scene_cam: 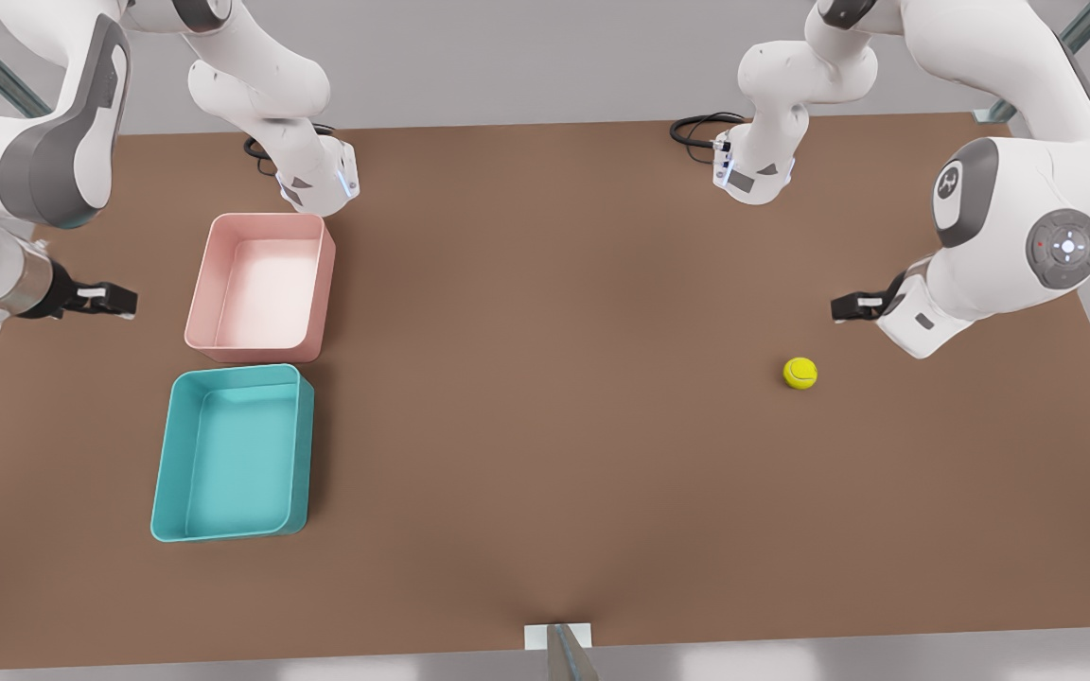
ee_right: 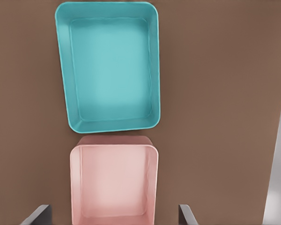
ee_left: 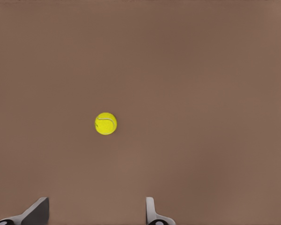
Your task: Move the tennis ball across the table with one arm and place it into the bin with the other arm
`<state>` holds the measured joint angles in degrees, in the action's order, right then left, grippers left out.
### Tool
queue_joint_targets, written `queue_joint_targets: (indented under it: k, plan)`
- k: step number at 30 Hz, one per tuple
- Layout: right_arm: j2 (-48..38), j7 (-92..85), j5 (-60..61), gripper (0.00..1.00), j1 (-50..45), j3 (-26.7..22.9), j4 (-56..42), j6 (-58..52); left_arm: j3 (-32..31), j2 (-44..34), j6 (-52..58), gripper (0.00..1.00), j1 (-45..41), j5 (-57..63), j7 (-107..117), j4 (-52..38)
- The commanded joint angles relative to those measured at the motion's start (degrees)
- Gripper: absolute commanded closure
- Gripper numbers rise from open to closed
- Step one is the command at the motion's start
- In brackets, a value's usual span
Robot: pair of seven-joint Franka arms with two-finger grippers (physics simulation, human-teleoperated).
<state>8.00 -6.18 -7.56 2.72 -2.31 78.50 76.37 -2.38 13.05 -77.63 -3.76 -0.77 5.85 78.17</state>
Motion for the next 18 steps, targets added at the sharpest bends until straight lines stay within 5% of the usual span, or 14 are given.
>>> queue_joint_targets:
  k: [1,3,5,12,18]
  plan:
    - [0.0,-2.9,0.2,0.00,0.2,0.2,0.0,3.4,0.0,0.0,-1.8,0.00,0.0,-0.3,1.1,0.0]
    - [0.4,-2.7,0.1,0.00,0.2,0.2,-0.1,3.3,0.2,0.8,-1.3,0.00,0.6,-0.3,0.7,0.1]
    - [2.2,-2.9,-0.3,0.00,-0.5,0.1,-0.1,2.2,0.3,2.7,-1.5,0.79,2.1,0.2,-10.3,0.3]
    - [2.3,-2.8,3.3,0.00,-1.4,0.1,0.1,4.9,1.4,7.6,-33.8,0.79,8.4,5.5,-100.0,20.8]
    - [1.5,-2.7,3.7,0.00,-1.5,0.1,2.3,6.4,1.5,9.3,-50.2,0.79,10.4,7.6,-118.1,35.4]
